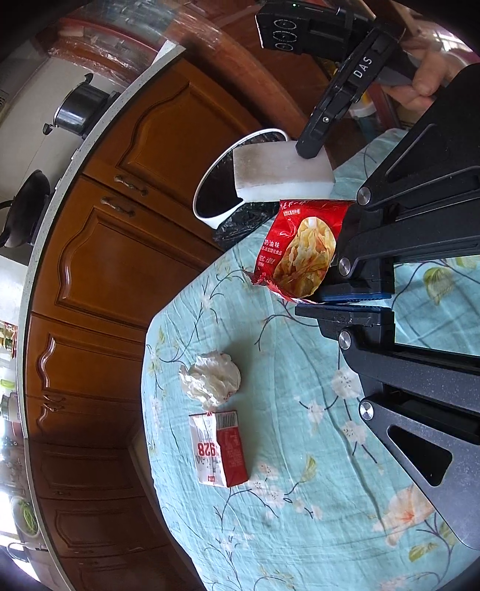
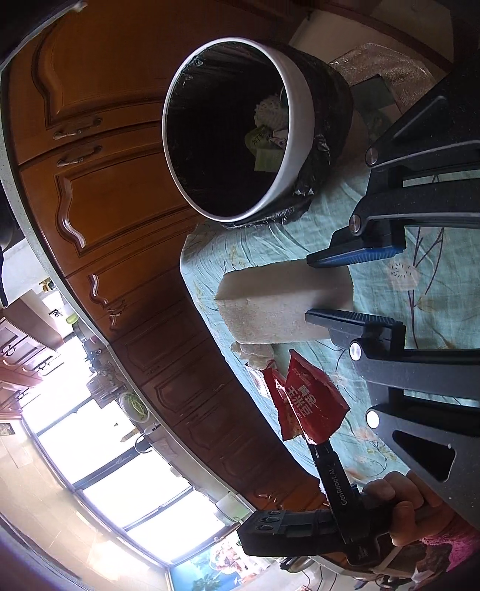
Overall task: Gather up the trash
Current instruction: 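Carry the chip bag and foam block over the bin and open both tools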
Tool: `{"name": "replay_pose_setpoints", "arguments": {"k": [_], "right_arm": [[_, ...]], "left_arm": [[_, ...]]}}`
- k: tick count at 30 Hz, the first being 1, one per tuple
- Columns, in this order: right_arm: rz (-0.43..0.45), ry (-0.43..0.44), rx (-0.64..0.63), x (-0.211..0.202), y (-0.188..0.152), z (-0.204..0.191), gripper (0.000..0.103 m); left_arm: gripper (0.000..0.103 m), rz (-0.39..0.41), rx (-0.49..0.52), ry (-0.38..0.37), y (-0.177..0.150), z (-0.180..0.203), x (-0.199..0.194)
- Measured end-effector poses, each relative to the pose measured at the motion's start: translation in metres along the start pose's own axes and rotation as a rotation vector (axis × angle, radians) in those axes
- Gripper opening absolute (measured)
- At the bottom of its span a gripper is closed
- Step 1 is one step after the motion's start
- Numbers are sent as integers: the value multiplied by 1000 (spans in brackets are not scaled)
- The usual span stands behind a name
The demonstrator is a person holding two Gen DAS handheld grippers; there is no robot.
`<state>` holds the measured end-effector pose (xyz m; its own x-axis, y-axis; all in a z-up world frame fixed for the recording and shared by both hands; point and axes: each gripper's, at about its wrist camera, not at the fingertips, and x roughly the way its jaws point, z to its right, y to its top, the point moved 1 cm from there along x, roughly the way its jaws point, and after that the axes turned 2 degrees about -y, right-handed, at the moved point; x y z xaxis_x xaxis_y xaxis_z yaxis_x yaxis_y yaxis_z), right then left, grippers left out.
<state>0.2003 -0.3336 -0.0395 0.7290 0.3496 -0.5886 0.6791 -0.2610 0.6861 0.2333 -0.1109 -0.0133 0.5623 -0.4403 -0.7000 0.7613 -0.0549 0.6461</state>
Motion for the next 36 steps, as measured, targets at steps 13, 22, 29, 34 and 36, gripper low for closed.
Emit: {"name": "replay_pose_setpoints", "arguments": {"k": [13, 22, 29, 34, 36], "right_arm": [[43, -33, 45, -24, 2, 29, 23], [65, -65, 81, -36, 7, 52, 23], [86, -98, 103, -45, 10, 69, 23], [96, -125, 111, -48, 19, 81, 23], [100, -132, 117, -50, 22, 86, 23]], "left_arm": [[1, -16, 57, -18, 7, 36, 14], [1, -23, 94, -40, 17, 60, 27], [1, -22, 132, -53, 29, 81, 37], [1, -25, 165, -66, 36, 100, 47], [1, -27, 175, -73, 39, 108, 52]]}}
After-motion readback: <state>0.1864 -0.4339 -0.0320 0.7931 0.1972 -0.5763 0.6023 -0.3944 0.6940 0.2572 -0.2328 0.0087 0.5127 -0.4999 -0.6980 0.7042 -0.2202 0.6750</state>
